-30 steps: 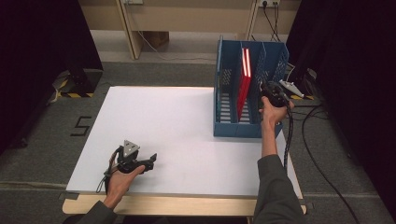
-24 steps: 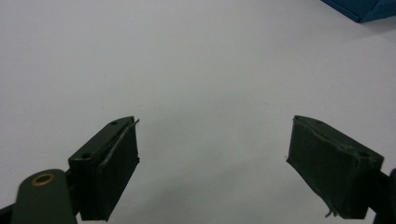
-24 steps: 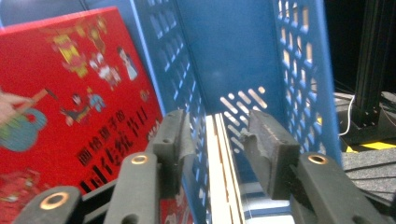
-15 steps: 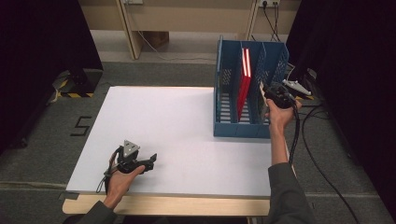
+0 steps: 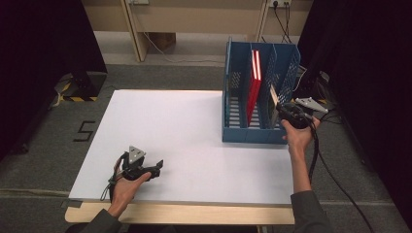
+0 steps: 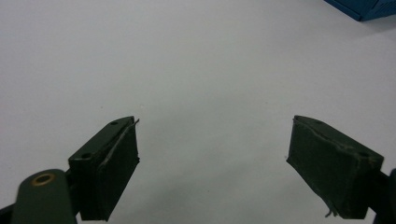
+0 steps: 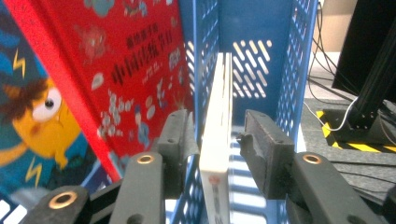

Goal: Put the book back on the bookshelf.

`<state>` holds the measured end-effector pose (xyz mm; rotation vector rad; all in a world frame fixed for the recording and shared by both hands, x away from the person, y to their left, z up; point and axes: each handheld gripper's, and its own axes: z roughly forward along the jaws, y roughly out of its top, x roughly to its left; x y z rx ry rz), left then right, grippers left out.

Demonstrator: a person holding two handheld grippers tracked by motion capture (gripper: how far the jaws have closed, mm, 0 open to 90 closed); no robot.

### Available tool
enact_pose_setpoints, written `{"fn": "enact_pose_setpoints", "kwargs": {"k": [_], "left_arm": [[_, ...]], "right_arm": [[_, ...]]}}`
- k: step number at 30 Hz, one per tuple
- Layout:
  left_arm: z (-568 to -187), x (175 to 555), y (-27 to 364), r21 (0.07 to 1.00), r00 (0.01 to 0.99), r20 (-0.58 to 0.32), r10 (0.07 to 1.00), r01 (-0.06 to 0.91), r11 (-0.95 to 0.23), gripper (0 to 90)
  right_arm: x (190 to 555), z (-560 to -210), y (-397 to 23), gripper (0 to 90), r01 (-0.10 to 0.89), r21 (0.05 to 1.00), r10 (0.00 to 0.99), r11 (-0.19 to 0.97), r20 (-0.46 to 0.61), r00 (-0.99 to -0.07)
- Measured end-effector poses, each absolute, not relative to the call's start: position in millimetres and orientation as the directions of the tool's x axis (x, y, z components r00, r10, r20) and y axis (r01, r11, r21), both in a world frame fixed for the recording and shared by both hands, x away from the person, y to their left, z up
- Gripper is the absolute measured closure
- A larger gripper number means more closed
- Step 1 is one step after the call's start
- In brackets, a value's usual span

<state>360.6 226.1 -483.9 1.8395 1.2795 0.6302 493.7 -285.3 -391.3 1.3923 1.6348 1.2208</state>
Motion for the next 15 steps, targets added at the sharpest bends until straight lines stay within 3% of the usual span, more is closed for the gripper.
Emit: {"fn": "enact_pose_setpoints", "kwargs": {"k": [10, 15], "left_arm": [[-484.3, 360.6, 225.4, 0.829, 0.372, -0.04, 0.927, 0.531, -0.177, 15.4], [-483.8, 360.9, 226.4, 0.827, 0.369, -0.04, 0.929, 0.534, -0.177, 15.4]], "right_arm": [[488.3, -403.7, -291.8, 61.9, 0.383, 0.924, 0.975, 0.024, 0.062, -0.212], [490.5, -407.3, -291.0, 68.9, 0.386, 0.922, 0.968, 0.026, 0.074, -0.241]]}}
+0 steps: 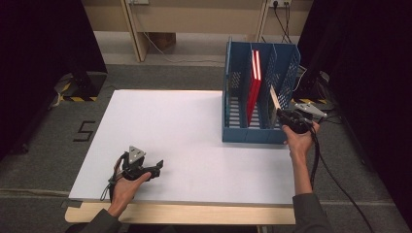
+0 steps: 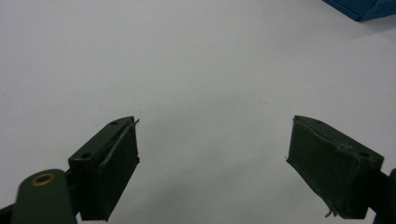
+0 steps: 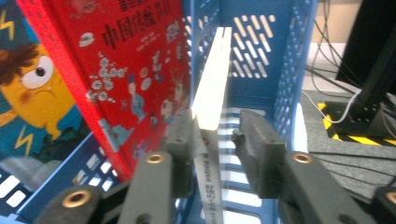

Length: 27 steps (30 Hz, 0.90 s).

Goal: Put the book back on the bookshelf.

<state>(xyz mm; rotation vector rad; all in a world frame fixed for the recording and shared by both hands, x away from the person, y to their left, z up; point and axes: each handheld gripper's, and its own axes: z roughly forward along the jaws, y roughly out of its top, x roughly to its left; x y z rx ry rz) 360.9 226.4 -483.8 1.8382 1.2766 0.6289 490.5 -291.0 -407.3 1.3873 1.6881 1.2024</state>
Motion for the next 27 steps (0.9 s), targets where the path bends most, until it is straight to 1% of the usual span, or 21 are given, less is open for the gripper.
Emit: {"fn": "enact_pose_setpoints", "kwargs": {"k": [4, 5, 8, 15, 17, 21, 25, 27], "left_arm": [[-483.9, 360.9, 226.5, 0.826, 0.368, -0.04, 0.929, 0.535, -0.176, 15.4], [-484.3, 361.1, 226.2, 0.827, 0.368, -0.042, 0.929, 0.535, -0.175, 15.3], [-484.1, 361.1, 225.6, 0.825, 0.368, -0.041, 0.929, 0.538, -0.176, 15.4], [-484.7, 361.3, 225.5, 0.824, 0.37, -0.041, 0.928, 0.538, -0.178, 15.4], [-484.4, 361.1, 225.2, 0.825, 0.37, -0.04, 0.928, 0.536, -0.178, 15.4], [-484.5, 361.0, 225.0, 0.825, 0.372, -0.038, 0.928, 0.535, -0.18, 15.4], [-484.5, 361.1, 225.4, 0.825, 0.371, -0.04, 0.928, 0.537, -0.179, 15.4], [-484.4, 361.0, 225.5, 0.825, 0.37, -0.04, 0.928, 0.537, -0.178, 15.4]], "right_arm": [[492.4, -407.4, -287.8, 74.8, 0.383, 0.923, 0.965, 0.047, 0.057, -0.255], [493.2, -408.6, -286.4, 75.8, 0.382, 0.923, 0.963, 0.03, 0.075, -0.257], [498.0, -412.8, -283.0, 76.4, 0.394, 0.919, 0.954, -0.005, 0.123, -0.274], [508.8, -420.1, -275.9, 75.5, 0.411, 0.911, 0.953, 0.011, 0.115, -0.28], [509.1, -419.5, -276.4, 75.4, 0.406, 0.913, 0.954, 0.028, 0.097, -0.283], [508.8, -419.3, -276.6, 71.8, 0.413, 0.911, 0.955, 0.022, 0.103, -0.278], [508.4, -416.2, -276.7, 61.8, 0.399, 0.917, 0.955, 0.009, 0.111, -0.275], [508.5, -414.6, -276.0, 58.5, 0.389, 0.921, 0.956, 0.01, 0.106, -0.274]]}}
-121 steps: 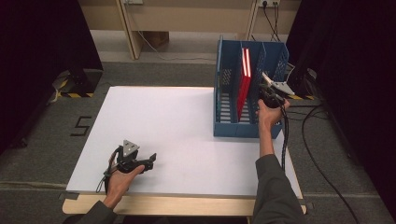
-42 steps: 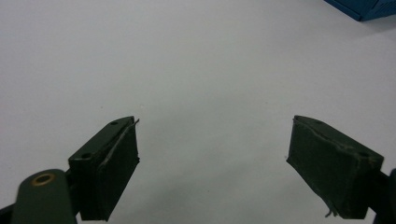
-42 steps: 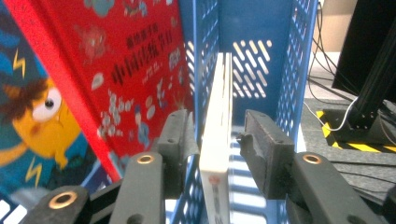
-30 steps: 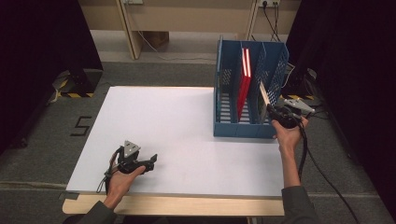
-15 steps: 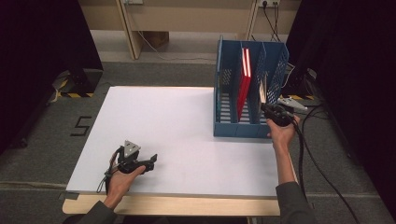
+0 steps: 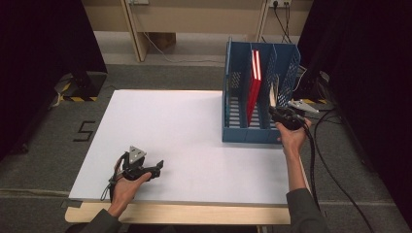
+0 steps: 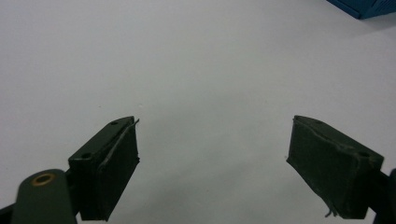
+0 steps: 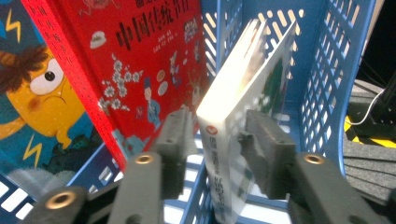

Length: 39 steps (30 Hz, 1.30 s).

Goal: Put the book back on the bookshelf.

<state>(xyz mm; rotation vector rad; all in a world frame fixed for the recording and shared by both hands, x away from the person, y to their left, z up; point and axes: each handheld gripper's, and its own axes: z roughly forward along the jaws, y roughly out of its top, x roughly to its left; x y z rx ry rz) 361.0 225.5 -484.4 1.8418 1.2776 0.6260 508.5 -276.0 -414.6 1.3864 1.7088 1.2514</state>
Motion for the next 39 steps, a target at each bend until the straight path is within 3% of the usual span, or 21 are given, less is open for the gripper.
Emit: {"fn": "enact_pose_setpoints", "kwargs": {"k": [8, 11, 14, 23, 25, 27, 32, 39], "left_arm": [[-485.3, 361.0, 224.6, 0.824, 0.372, -0.035, 0.927, 0.536, -0.184, 15.4], [-485.2, 360.7, 224.8, 0.824, 0.37, -0.037, 0.928, 0.537, -0.182, 15.4], [-485.6, 360.7, 225.1, 0.824, 0.368, -0.037, 0.929, 0.538, -0.18, 15.4], [-485.0, 360.5, 225.6, 0.822, 0.369, -0.037, 0.929, 0.539, -0.181, 15.4], [-484.6, 360.1, 225.5, 0.824, 0.368, -0.035, 0.929, 0.537, -0.182, 15.4], [-484.6, 360.2, 226.0, 0.824, 0.37, -0.036, 0.928, 0.537, -0.182, 15.4], [-484.3, 359.4, 227.4, 0.826, 0.369, -0.043, 0.929, 0.536, -0.174, 15.4], [-483.6, 358.6, 228.7, 0.828, 0.365, -0.047, 0.93, 0.535, -0.168, 15.4]], "right_arm": [[520.0, -419.7, -272.5, 56.7, 0.406, 0.912, 0.968, 0.051, 0.055, -0.244], [522.4, -421.7, -272.4, 65.9, 0.407, 0.911, 0.966, 0.063, 0.047, -0.256], [522.9, -420.5, -272.9, 69.6, 0.396, 0.912, 0.961, 0.108, 0.005, -0.275], [523.4, -421.2, -273.4, 69.3, 0.398, 0.911, 0.951, 0.106, 0.024, -0.307], [523.1, -421.1, -272.8, 66.5, 0.397, 0.912, 0.952, 0.108, 0.02, -0.305], [522.8, -419.9, -273.0, 57.5, 0.406, 0.911, 0.952, 0.069, 0.062, -0.299], [512.5, -410.0, -274.4, 49.4, 0.391, 0.917, 0.958, 0.079, 0.039, -0.285], [488.8, -398.7, -273.4, 44.4, 0.358, 0.93, 0.95, 0.076, 0.042, -0.31]]}}
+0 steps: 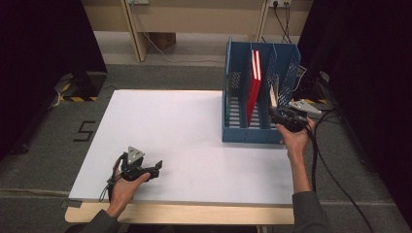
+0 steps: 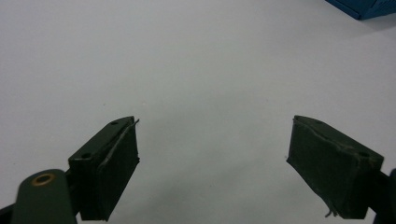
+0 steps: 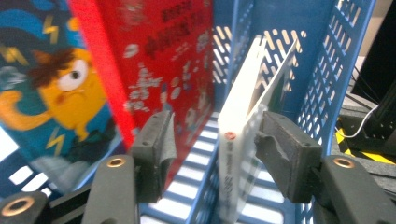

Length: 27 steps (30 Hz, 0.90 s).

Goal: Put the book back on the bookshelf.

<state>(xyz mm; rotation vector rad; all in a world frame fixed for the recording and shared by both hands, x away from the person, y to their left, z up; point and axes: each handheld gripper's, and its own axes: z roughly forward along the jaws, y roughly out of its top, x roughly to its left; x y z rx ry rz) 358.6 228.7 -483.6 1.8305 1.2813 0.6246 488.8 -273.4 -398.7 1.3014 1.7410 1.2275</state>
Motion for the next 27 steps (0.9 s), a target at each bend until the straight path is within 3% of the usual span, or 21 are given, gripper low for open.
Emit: {"fn": "enact_pose_setpoints", "kwargs": {"k": [11, 27], "left_arm": [[-482.7, 357.0, 230.1, 0.827, 0.372, -0.042, 0.927, 0.534, -0.177, 15.3], [-482.2, 356.7, 231.1, 0.827, 0.371, -0.033, 0.928, 0.532, -0.184, 15.3]], "right_arm": [[447.1, -397.3, -253.0, 37.6, 0.344, 0.936, 0.916, 0.076, 0.071, -0.396], [417.5, -414.9, -236.0, 33.1, 0.357, 0.932, 0.877, 0.071, 0.112, -0.467]]}}
